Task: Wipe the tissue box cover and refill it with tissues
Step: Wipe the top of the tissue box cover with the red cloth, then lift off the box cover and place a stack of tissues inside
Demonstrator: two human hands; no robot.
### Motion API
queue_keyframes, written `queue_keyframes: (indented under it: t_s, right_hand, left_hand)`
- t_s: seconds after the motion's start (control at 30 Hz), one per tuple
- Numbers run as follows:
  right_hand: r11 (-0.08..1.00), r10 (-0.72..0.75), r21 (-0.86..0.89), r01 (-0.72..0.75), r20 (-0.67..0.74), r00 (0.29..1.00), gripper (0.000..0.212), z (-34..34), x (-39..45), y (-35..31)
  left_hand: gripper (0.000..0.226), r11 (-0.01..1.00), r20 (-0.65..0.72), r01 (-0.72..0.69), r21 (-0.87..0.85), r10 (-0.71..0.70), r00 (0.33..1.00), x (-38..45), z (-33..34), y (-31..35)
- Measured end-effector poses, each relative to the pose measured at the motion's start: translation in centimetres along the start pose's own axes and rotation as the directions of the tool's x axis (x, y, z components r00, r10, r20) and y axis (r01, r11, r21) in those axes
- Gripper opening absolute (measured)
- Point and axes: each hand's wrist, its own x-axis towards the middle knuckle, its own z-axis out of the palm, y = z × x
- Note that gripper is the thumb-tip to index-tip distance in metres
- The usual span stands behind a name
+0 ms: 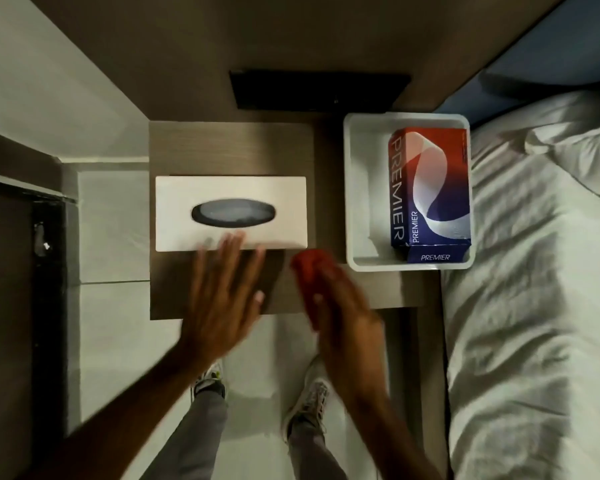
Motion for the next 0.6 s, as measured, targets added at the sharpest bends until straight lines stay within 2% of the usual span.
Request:
queue_keyframes:
  t_s: [0.07, 0.1, 0.17, 0.23, 0.3, 0.47, 0.53, 0.6]
  right_hand:
    - [0.996, -0.002, -0.086, -0.011, -0.154, 0.988, 0.047, -2.3, 2.6, 1.1]
    - [0.993, 0.003, -0.113, -0.027, -0.209, 0.978, 0.045, -2.9, 4.0, 1.7]
    - [0.987, 0.038, -0.14, -0.077, -0.259, 0.965, 0.041, -2.9, 7.2, 3.1]
    - [0.971, 0.085, -0.194, -0.136, -0.248, 0.965, 0.045, -2.1, 9.7, 4.8]
    - [0.952, 0.108, -0.257, -0.166, -0.225, 0.968, 0.045, -1.1, 11.3, 6.6]
    - [0.912, 0.092, -0.393, -0.115, -0.077, 0.993, 0.037, 0.1, 11.7, 9.2]
    - [0.899, 0.046, -0.43, -0.082, -0.093, 0.995, 0.037, -0.3, 10.8, 8.9]
    - [0.899, -0.04, -0.436, -0.032, -0.155, 0.987, 0.035, -0.7, 9.4, 7.8]
  left_hand:
    - [0.07, 0.994, 0.082, -0.081, -0.073, 0.087, 0.993, -1.5, 1.9, 3.5]
    - [0.069, 0.994, 0.114, -0.065, -0.087, 0.074, 0.991, -1.9, 3.0, 4.7]
    - [0.071, 0.996, 0.155, 0.053, -0.065, -0.042, 0.987, -2.0, 5.0, 6.2]
    - [0.074, 0.981, 0.179, 0.193, -0.003, -0.189, 0.965, -1.8, 6.6, 7.0]
    - [0.075, 0.964, 0.17, 0.263, 0.044, -0.267, 0.949, -1.9, 8.1, 7.2]
    - [0.075, 0.966, 0.136, 0.246, 0.08, -0.255, 0.957, -2.0, 9.1, 7.1]
    - [0.074, 0.964, 0.145, 0.251, 0.085, -0.261, 0.954, -1.7, 8.0, 7.4]
    - [0.069, 0.967, 0.142, 0.253, 0.011, -0.252, 0.957, -1.4, 6.3, 7.7]
